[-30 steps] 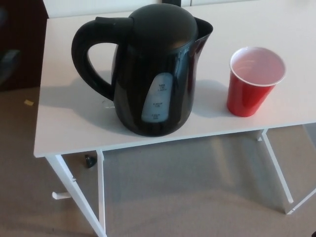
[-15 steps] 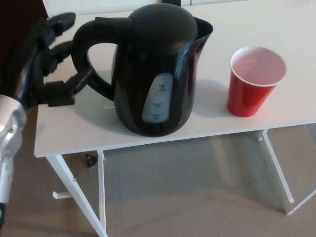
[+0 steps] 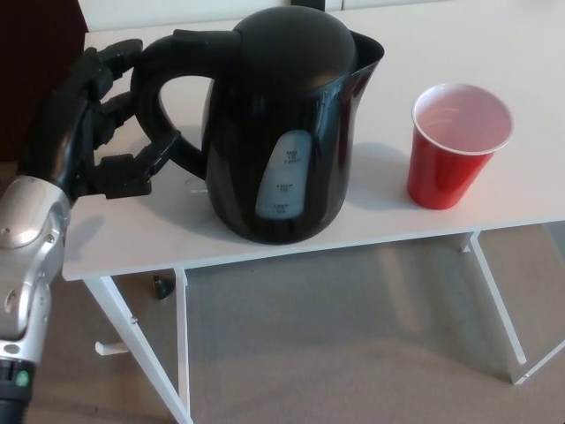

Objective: The robot walk towards a table in front and uses its left hand to pick up the pot from the base and pour water to the cup on the right hand side

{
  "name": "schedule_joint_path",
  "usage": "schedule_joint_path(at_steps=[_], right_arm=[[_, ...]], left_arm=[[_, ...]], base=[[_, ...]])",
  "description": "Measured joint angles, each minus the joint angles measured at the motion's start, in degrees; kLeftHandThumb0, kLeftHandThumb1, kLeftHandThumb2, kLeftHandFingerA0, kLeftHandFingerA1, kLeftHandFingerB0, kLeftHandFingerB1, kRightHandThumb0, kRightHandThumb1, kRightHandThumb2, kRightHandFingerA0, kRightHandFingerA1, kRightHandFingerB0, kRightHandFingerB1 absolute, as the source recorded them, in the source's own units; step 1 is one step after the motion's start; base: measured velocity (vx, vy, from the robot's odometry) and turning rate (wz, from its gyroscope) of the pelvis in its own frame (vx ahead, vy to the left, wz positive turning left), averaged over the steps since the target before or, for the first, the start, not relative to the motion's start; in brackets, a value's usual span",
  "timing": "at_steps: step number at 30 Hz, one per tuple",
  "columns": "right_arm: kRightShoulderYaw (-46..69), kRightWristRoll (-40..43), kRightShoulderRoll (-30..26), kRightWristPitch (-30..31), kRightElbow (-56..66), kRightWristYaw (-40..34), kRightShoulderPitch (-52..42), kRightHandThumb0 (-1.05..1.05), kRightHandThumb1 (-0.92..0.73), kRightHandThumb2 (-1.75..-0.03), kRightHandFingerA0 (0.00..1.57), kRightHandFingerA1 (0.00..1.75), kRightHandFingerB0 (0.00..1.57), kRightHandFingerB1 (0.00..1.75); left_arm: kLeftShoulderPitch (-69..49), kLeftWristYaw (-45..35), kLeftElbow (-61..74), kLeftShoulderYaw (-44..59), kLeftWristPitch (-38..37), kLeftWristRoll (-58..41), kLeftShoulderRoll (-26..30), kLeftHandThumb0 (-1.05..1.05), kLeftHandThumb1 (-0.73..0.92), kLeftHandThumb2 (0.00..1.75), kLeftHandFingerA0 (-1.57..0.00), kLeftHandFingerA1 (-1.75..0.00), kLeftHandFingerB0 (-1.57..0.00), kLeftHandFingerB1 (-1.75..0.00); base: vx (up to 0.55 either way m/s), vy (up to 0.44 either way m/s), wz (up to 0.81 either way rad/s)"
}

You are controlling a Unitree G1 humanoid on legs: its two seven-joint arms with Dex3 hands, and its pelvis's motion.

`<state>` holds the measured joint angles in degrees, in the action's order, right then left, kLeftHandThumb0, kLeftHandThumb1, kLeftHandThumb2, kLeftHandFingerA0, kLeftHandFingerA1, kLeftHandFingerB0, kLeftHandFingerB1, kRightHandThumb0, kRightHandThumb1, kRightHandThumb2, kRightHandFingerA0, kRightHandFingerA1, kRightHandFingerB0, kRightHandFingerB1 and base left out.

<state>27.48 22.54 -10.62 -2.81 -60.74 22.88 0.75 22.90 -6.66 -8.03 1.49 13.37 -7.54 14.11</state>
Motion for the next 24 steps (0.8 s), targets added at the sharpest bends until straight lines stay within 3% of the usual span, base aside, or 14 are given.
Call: schedule_joint_path(at_steps=[1,9,10,16,18,24], right_arm=[[-0.04,0.0,0.0,0.0,0.03,-0.03,0.0,-0.19,-0.48,-0.54,0.67,0.5,0.54,0.43],[-0.28,-0.02,0.02,0.0,0.58,-0.39,0.26,-0.22,-0.45,-0.53,0.71,0.51,0.54,0.43],[-0.36,-0.03,0.02,0.0,0.65,-0.43,0.29,-0.28,-0.42,-0.62,0.67,0.56,0.52,0.49],[-0.56,0.0,0.02,0.01,1.05,-0.7,0.52,-0.28,-0.42,-0.62,0.66,0.55,0.55,0.5],[-0.59,0.0,0.02,0.01,1.05,-0.75,0.67,-0.28,-0.42,-0.62,0.7,0.56,0.55,0.5],[-0.92,-0.07,0.03,0.02,1.11,-1.36,1.04,-0.2,-0.48,-0.54,0.71,0.5,0.56,0.44]], left_arm=[[0.07,0.07,-0.12,0.0,0.0,0.13,-0.12,-0.41,0.48,0.64,-0.22,-0.37,-0.19,-0.35],[2.17,1.2,-3.25,0.03,-0.02,1.99,-0.61,-0.41,0.48,0.64,-0.26,-0.38,-0.23,-0.36],[2.42,1.38,-3.6,0.07,-0.03,2.27,-0.63,-0.36,0.54,0.57,-0.3,-0.34,-0.23,-0.3],[4.48,2.6,-6.4,0.2,-0.1,4.17,-0.28,-0.37,0.54,0.57,-0.32,-0.34,-0.25,-0.3],[5.01,3.01,-6.94,0.2,-0.21,4.76,-0.2,-0.46,0.43,0.66,-0.32,-0.42,-0.26,-0.38],[7.89,4.65,-12.08,0.07,-2.03,7.17,0.55,-0.45,0.42,0.66,-0.35,-0.43,-0.27,-0.39]], base=[[0.0,0.0,0.0],[0.0,0.0,0.0],[0.0,0.0,0.0],[0.0,0.0,0.0],[0.0,0.0,0.0],[0.0,0.0,0.0]])
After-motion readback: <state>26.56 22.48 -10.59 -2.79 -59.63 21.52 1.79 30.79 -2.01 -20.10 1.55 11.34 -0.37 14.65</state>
